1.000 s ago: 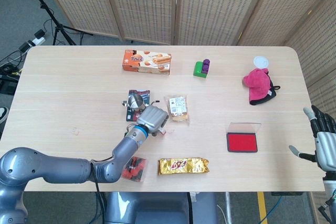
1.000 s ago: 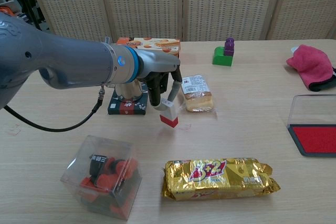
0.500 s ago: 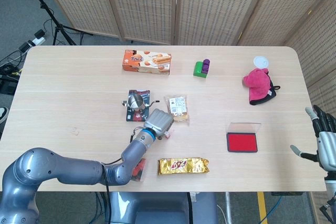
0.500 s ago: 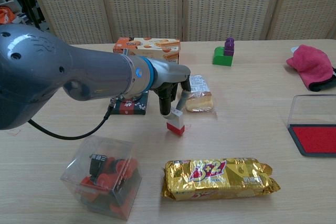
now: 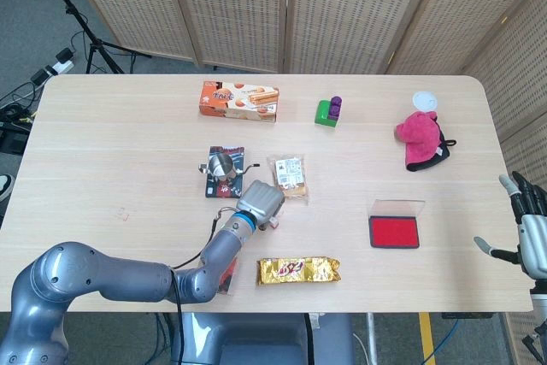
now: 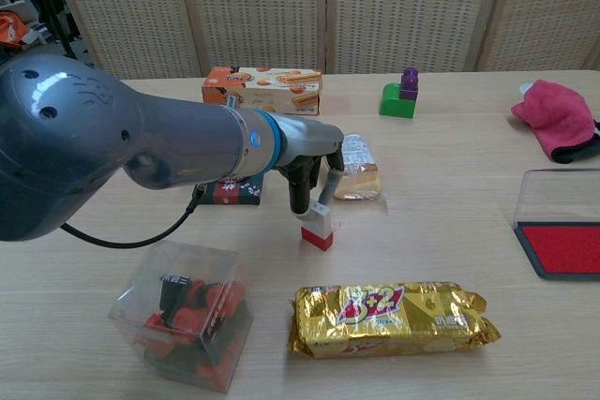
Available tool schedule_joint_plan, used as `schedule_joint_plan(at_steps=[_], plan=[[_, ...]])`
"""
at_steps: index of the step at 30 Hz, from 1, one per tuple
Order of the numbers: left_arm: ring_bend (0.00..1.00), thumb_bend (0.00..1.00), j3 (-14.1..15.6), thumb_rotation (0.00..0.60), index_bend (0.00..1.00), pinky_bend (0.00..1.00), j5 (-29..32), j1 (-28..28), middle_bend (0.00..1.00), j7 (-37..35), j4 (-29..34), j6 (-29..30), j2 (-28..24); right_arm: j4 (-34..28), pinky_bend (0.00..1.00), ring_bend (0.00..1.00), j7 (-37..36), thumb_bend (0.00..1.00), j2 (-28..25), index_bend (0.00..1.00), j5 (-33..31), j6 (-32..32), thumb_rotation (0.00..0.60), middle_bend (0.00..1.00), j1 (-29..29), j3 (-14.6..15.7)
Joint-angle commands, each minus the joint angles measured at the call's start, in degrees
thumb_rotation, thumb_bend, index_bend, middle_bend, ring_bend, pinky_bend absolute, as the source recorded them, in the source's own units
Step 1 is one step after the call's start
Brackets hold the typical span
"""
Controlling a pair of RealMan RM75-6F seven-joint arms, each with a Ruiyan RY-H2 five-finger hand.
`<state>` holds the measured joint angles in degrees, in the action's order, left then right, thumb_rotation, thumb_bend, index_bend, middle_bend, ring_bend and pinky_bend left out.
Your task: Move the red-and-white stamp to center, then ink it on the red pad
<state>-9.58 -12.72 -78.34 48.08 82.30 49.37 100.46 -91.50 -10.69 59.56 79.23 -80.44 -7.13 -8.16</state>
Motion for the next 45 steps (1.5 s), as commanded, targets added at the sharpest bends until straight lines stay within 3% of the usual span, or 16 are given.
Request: schedule_joint_plan(at_steps=[1, 6, 16, 26, 28, 29, 33, 36, 38, 41, 42, 45], plan=[[0.97, 0.3, 0.09, 0.6, 0.53, 1.0, 0.42, -0.14, 0.96, 0.17, 0.14, 0.36, -0.01, -0.02, 0.0, 0.0, -0.12, 0.0, -0.07, 0.0, 0.04, -0.01, 0.6, 0.0, 0.03, 0.0], [0.97, 0.3, 0.28, 0.6, 0.45, 1.0, 1.27, -0.37, 0.96, 0.61, 0.38, 0.76, -0.1, -0.04, 0.0, 0.0, -0.37, 0.0, -0.18, 0.0, 0.08, -0.18, 0.6, 0.0, 0.13, -0.04], [0.97, 0.28, 0.33, 0.6, 0.39, 1.0, 2.98, -0.72, 0.96, 1.36, 2.07, 1.13, -1.13, -0.07, 0.0, 0.0, -0.68, 0.0, -0.27, 0.0, 0.2, -0.33, 0.6, 0.0, 0.21, -0.08], [0.95, 0.25, 0.49, 0.6, 0.35, 1.0, 4.14, -0.82, 0.92, 2.01, 7.85, 2.88, -5.17, -0.18, 0.0, 0.0, -0.83, 0.0, -0.39, 0.0, 0.44, -0.51, 0.6, 0.0, 0.32, -0.02], [0.89, 0.23, 0.17, 0.6, 0.34, 0.99, 2.99, -0.5, 0.86, 1.59, 10.0, 4.15, -6.7, -0.23, 0.0, 0.0, -0.84, 0.0, -0.42, 0.0, 0.54, -0.63, 0.6, 0.0, 0.37, 0.0], [0.83, 0.21, 0.07, 0.6, 0.32, 0.97, 2.36, -0.3, 0.78, 1.38, 10.95, 4.72, -7.4, -0.23, 0.0, 0.0, -0.82, 0.0, -0.42, 0.0, 0.56, -0.67, 0.6, 0.0, 0.39, 0.01], [0.45, 0.1, 0.12, 0.6, 0.19, 0.76, -2.74, 1.75, 0.31, -0.76, 15.94, 6.58, -11.59, -0.2, 0.0, 0.0, -0.67, 0.0, -0.38, 0.0, 0.57, -0.89, 0.6, 0.0, 0.49, 0.0], [0.23, 0.06, -0.25, 0.6, 0.1, 0.56, -7.59, 4.37, 0.07, -4.53, 19.28, 6.29, -15.31, -0.23, 0.0, 0.0, -0.31, 0.0, -0.27, 0.0, 0.63, -1.1, 0.6, 0.0, 0.55, 0.01], [0.13, 0.05, -0.43, 0.6, 0.05, 0.46, -11.75, 6.44, 0.01, -7.46, 21.05, 6.17, -17.63, -0.27, 0.0, 0.0, 0.12, 0.0, -0.16, 0.0, 0.7, -1.18, 0.6, 0.0, 0.57, 0.08], [0.03, 0.03, 0.35, 0.6, 0.0, 0.34, -23.55, 11.95, 0.0, -13.97, 23.9, 7.73, -22.44, -0.37, 0.0, 0.0, 1.33, 0.0, 0.19, 0.0, 0.73, -1.2, 0.6, 0.0, 0.46, 0.15], [0.01, 0.02, 0.96, 0.6, 0.0, 0.32, -28.95, 14.43, 0.0, -16.84, 24.2, 9.09, -23.98, -0.28, 0.0, 0.0, 1.84, 0.0, 0.41, 0.0, 0.55, -1.04, 0.6, 0.0, 0.38, 0.16], [0.0, 0.02, 2.14, 0.6, 0.0, 0.24, -37.46, 19.05, 0.0, -22.23, 23.35, 12.5, -26.73, -0.12, 0.0, 0.0, 3.19, 0.0, 0.92, 0.0, 0.09, -0.56, 0.6, 0.0, 0.14, 0.2]])
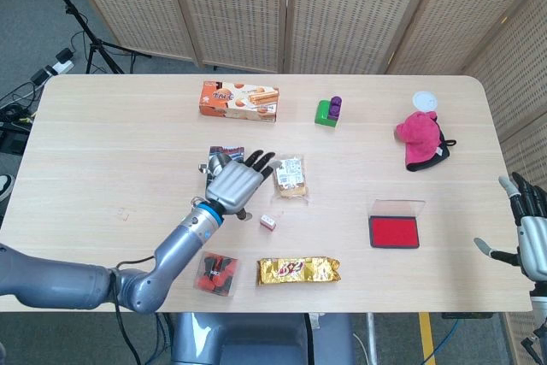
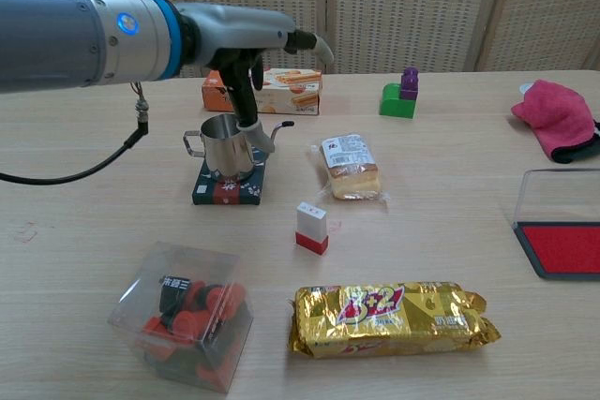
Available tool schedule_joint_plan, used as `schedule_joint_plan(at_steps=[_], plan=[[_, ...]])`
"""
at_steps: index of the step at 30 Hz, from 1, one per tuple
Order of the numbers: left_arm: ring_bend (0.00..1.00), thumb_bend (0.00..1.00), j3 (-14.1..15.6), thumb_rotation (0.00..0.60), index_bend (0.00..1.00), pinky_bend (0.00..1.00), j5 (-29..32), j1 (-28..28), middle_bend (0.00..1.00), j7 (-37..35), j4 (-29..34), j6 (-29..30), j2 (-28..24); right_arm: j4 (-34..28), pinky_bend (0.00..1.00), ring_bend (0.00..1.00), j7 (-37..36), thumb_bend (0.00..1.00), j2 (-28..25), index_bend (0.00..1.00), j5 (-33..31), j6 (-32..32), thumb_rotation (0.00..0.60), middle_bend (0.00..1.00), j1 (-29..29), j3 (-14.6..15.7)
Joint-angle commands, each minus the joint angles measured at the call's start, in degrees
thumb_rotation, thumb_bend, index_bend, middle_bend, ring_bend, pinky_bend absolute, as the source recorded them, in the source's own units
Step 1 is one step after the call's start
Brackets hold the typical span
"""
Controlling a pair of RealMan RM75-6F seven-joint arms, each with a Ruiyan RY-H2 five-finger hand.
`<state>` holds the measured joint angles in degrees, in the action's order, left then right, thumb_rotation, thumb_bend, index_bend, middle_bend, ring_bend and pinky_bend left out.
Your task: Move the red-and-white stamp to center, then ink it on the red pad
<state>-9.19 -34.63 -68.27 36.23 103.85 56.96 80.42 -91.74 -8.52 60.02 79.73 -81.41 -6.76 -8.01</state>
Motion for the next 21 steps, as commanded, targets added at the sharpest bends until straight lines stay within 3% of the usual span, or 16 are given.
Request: schedule_joint_plan(at_steps=[1, 6, 10, 14, 21], plan=[[0.0, 0.02, 2.2, 0.6, 0.0, 0.21, -17.85, 10.27, 0.0, -12.02, 1.25, 5.77, -7.47, 0.15, 0.0, 0.0, 1.45, 0.0, 0.63, 0.0, -0.61, 0.55, 0.6, 0.0, -0.3, 0.01], [0.0, 0.02, 5.22, 0.6, 0.0, 0.0, -29.38, 19.32, 0.0, -24.95, -5.17, 12.45, -11.86, 0.05, 0.0, 0.0, 5.07, 0.0, 2.08, 0.0, -2.23, 1.14, 0.6, 0.0, -0.87, -0.39], [0.0, 0.02, 7.94, 0.6, 0.0, 0.0, -36.3, 27.74, 0.0, -34.17, -12.25, 20.53, -12.7, -1.04, 0.0, 0.0, 9.81, 0.0, 3.22, 0.0, -2.79, 1.19, 0.6, 0.0, -1.73, -0.76], [0.0, 0.02, 9.14, 0.6, 0.0, 0.0, -36.65, 34.64, 0.0, -38.38, -14.24, 25.72, -14.09, -3.42, 0.0, 0.0, 14.32, 0.0, 2.93, 0.0, -2.98, 2.08, 0.6, 0.0, -3.06, -1.16], [0.0, 0.03, 9.55, 0.6, 0.0, 0.0, -31.27, 41.61, 0.0, -36.48, -6.89, 26.83, -20.75, -8.73, 0.0, 0.0, 22.4, 0.0, 2.23, 0.0, -3.64, 3.0, 0.6, 0.0, -5.46, -2.3]])
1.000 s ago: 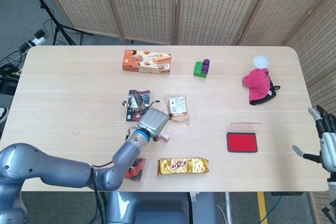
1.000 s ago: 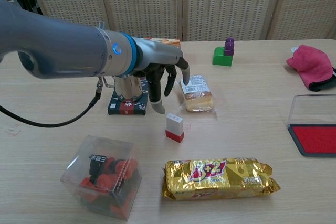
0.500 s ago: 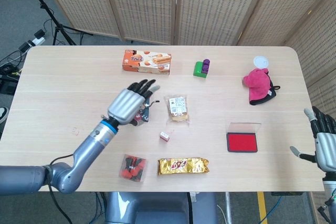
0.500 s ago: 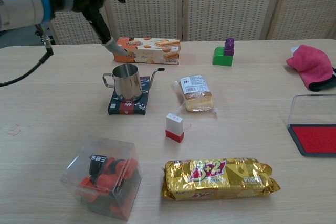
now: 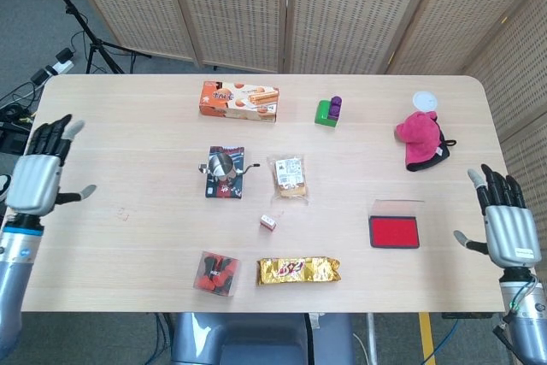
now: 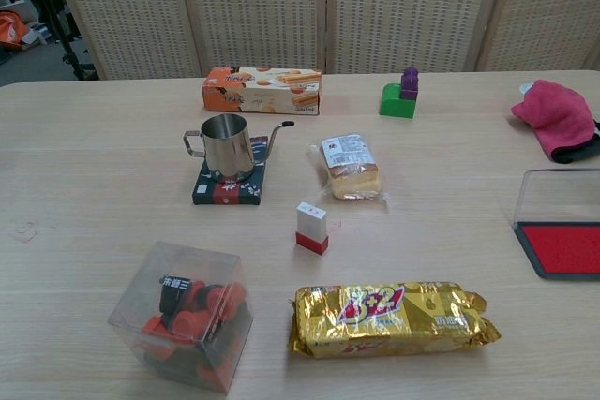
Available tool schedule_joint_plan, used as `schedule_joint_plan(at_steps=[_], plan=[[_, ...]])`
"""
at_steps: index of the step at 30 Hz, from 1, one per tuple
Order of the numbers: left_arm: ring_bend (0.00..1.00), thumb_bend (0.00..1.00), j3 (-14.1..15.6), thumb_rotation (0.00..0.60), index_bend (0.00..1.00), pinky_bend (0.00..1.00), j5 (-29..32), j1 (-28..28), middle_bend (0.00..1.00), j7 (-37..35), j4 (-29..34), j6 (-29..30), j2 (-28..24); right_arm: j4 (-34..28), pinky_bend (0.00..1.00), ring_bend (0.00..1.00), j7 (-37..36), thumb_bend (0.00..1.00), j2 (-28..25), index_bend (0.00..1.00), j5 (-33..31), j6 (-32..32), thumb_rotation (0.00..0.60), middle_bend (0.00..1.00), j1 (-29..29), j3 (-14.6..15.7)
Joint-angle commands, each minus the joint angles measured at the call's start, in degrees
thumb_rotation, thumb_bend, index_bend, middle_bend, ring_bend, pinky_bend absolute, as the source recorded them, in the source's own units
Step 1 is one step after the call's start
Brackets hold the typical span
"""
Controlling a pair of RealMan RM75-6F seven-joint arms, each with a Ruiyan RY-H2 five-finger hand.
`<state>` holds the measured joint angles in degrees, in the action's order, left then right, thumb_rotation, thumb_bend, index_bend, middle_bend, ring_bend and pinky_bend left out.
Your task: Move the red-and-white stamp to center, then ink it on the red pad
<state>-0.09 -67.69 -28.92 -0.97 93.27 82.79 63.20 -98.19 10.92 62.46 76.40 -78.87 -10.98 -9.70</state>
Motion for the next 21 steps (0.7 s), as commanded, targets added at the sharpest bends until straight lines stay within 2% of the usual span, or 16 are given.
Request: schedule_joint_plan(at_steps=[1, 7, 10, 12, 14, 16, 18, 19, 21], plan=[[0.0, 0.03, 0.1, 0.6, 0.0, 0.0, 1.86, 3.13, 0.0, 1.06, 4.73, 2.2, -4.38, -3.21, 0.0, 0.0, 4.33, 0.0, -0.18, 0.0, -0.52, 0.6, 0.6, 0.0, -1.62, -0.75], [0.0, 0.04, -0.9, 0.6, 0.0, 0.0, 1.95, 6.27, 0.0, 2.7, 9.13, 4.0, -7.51, -9.09, 0.0, 0.0, 9.52, 0.0, -0.62, 0.0, -1.39, 4.17, 0.6, 0.0, -4.43, -0.72], [0.0, 0.04, -1.45, 0.6, 0.0, 0.0, 1.05, 7.13, 0.0, 1.66, 9.78, 3.63, -8.47, -11.82, 0.0, 0.0, 12.8, 0.0, -0.52, 0.0, -1.53, 9.11, 0.6, 0.0, -8.34, -1.18], [0.0, 0.04, -1.8, 0.6, 0.0, 0.0, 0.68, 7.57, 0.0, 0.86, 9.87, 2.71, -9.09, -13.37, 0.01, 0.0, 17.32, 0.0, 1.81, 0.0, -2.7, 13.77, 0.6, 0.01, -13.07, -2.33], [0.0, 0.04, -2.06, 0.6, 0.0, 0.0, 0.36, 7.79, 0.0, 0.64, 9.9, 2.15, -9.35, -13.85, 0.12, 0.07, 19.72, 0.0, 3.3, 0.0, -4.4, 15.44, 0.6, 0.08, -15.23, -2.98], [0.0, 0.04, -2.48, 0.6, 0.0, 0.0, -0.05, 8.08, 0.0, 0.48, 9.87, 1.58, -9.53, -13.83, 0.38, 0.27, 22.6, 0.0, 5.73, 0.0, -6.36, 17.56, 0.6, 0.25, -18.14, -3.51], [0.0, 0.04, -2.75, 0.6, 0.0, 0.0, -0.1, 8.25, 0.0, 0.43, 9.87, 1.25, -9.59, -13.63, 0.58, 0.46, 24.27, 0.0, 7.18, 0.0, -7.65, 18.63, 0.6, 0.4, -19.73, -3.69], [0.0, 0.04, -2.94, 0.6, 0.0, 0.0, -0.08, 8.38, 0.0, 0.39, 9.87, 0.99, -9.68, -13.41, 0.67, 0.55, 25.53, 0.0, 8.3, 0.0, -8.74, 19.42, 0.6, 0.48, -20.92, -3.77], [0.0, 0.04, -3.27, 0.6, 0.0, 0.0, -0.05, 8.56, 0.0, 0.23, 9.92, 0.49, -9.88, -12.93, 0.79, 0.68, 27.63, 0.0, 10.2, 0.0, -10.69, 20.58, 0.6, 0.6, -22.86, -3.85]])
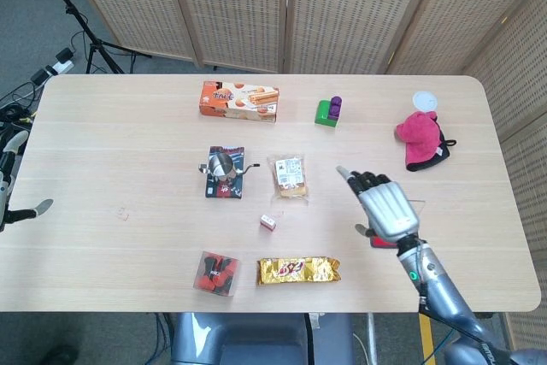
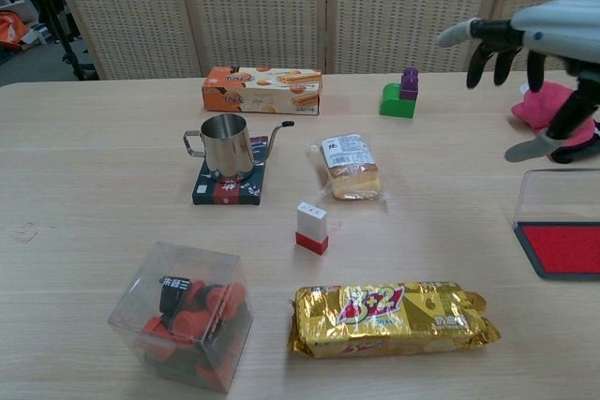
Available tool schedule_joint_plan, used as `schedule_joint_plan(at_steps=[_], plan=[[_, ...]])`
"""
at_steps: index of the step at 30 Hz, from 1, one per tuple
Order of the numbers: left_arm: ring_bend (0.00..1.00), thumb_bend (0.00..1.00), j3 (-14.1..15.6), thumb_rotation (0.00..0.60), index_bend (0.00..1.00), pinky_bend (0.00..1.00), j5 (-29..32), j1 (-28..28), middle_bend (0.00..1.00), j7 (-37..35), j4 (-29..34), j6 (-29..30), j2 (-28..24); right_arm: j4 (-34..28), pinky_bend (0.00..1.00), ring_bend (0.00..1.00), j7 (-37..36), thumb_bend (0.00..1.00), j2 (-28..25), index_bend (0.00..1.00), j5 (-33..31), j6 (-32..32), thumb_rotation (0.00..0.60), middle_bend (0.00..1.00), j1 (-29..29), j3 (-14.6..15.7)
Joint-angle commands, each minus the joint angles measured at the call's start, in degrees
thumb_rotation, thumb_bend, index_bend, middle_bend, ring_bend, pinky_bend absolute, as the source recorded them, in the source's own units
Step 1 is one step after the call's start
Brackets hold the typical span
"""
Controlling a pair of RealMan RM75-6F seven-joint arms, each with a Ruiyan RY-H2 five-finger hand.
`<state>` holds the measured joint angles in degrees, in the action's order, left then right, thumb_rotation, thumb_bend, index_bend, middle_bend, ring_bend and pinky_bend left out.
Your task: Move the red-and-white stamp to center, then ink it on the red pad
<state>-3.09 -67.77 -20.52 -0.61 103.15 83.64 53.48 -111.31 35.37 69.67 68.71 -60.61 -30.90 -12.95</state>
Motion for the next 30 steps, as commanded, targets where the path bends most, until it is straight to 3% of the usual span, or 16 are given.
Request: schedule_joint_plan(at_steps=[1, 5, 8, 16, 25, 30], plan=[[0.0, 0.04, -0.48, 0.6, 0.0, 0.0, 0.09, 0.26, 0.0, -0.25, 0.07, -0.66, -0.29, 0.6, 0.85, 0.73, 4.48, 0.0, 4.18, 0.0, -4.19, 2.77, 0.6, 0.65, -4.07, -0.67], [0.0, 0.04, -1.19, 0.6, 0.0, 0.0, 0.35, 0.58, 0.0, -0.58, -0.04, -1.59, -0.63, 1.91, 0.99, 0.87, 9.15, 0.0, 8.15, 0.0, -8.43, 3.42, 0.6, 0.78, -7.6, -0.71], [0.0, 0.04, -1.56, 0.6, 0.0, 0.0, 0.69, 0.64, 0.0, -0.94, -0.19, -2.38, -0.86, 2.8, 1.0, 0.92, 12.43, 0.0, 11.0, 0.0, -11.17, 3.53, 0.6, 0.83, -9.87, -0.66], [0.0, 0.04, -2.23, 0.6, 0.0, 0.0, 0.29, 0.69, 0.0, -2.2, -0.51, -6.01, -1.85, 5.18, 1.0, 0.97, 21.76, 0.0, 20.85, 0.01, -27.35, -3.62, 0.6, 0.88, -15.76, -2.3], [0.0, 0.04, -3.07, 0.6, 0.0, 0.0, -0.52, 1.47, 0.0, -3.16, -0.28, -7.75, -2.75, 7.95, 1.0, 0.98, 24.69, 0.0, 29.13, 0.29, -37.82, -11.7, 0.6, 0.89, -19.88, -4.56], [0.0, 0.05, -3.53, 0.6, 0.0, 0.0, -0.86, 1.87, 0.0, -3.51, -0.29, -8.18, -2.92, 9.25, 1.0, 0.98, 25.02, 0.0, 31.23, 0.36, -40.81, -13.28, 0.6, 0.89, -21.28, -5.2]])
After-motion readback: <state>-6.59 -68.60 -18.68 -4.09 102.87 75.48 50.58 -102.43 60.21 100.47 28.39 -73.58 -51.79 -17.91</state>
